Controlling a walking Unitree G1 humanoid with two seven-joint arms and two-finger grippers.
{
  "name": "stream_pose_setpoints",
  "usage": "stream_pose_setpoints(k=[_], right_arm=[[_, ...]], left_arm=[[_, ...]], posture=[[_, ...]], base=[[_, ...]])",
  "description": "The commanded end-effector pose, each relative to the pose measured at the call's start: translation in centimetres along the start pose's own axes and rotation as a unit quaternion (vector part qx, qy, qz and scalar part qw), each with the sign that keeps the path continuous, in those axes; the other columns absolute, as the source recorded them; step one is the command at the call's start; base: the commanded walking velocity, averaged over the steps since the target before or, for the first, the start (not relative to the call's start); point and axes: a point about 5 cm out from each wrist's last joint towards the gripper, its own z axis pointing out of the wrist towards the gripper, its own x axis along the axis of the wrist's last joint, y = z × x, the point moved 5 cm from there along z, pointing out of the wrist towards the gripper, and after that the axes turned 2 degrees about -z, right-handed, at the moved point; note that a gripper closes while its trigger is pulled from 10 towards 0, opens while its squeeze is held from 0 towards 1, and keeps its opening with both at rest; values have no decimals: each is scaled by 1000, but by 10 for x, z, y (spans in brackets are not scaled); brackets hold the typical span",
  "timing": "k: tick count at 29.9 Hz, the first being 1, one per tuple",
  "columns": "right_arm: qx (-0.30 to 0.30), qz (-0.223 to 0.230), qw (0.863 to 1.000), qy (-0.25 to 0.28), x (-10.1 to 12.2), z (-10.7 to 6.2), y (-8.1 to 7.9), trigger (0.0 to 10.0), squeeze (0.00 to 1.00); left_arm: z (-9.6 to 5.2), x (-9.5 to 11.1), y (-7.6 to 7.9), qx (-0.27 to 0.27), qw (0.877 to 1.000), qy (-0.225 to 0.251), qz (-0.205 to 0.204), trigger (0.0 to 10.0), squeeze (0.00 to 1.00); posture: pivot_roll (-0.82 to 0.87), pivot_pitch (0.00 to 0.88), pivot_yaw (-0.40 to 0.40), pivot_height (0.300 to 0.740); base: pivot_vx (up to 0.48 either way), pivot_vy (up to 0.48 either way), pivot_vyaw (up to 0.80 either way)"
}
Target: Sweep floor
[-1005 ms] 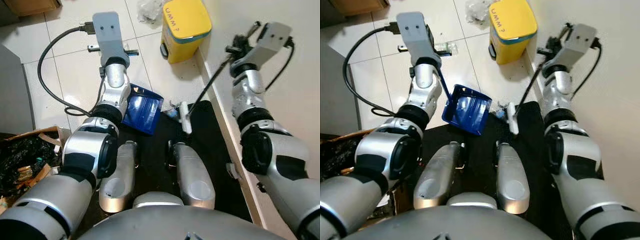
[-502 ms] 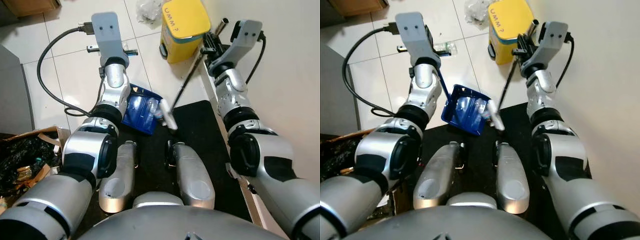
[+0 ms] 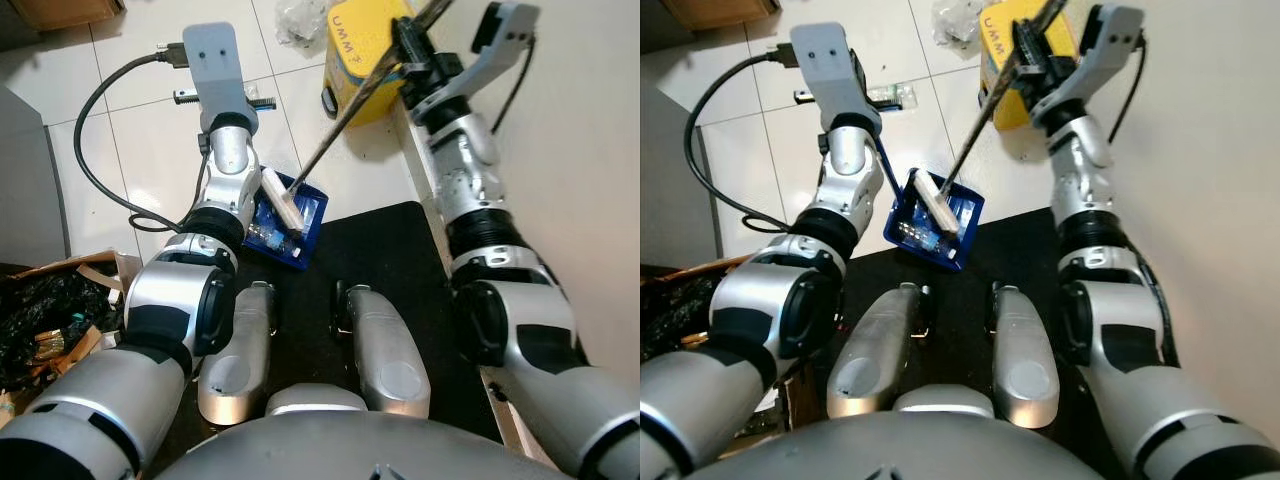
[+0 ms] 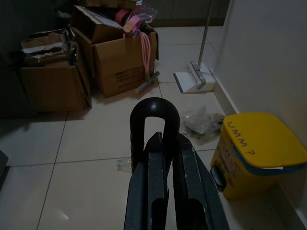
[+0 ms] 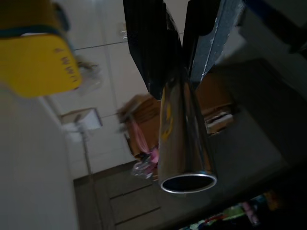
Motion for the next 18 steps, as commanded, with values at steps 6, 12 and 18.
stream_pose_setpoints(k=[6,12,18], right_arm=[[-46,-46,997,42,34,-14,34,10000,0],[-74,-46,994,61,50,-23,49,10000,0],[-105,-65,991,44,37,-38,54,10000,0]], left_arm=[[-10,-31,-3,12,997,-70,-22,10000,0],[-5,-29,-12,23,996,-77,-45,10000,0],[4,-24,-40,54,993,-92,-51,10000,0]], posture=[[-10,187,-58,740],[10,160,-59,740],[35,135,-58,740]], base=[[0,0,0],[0,0,0],[0,0,0]])
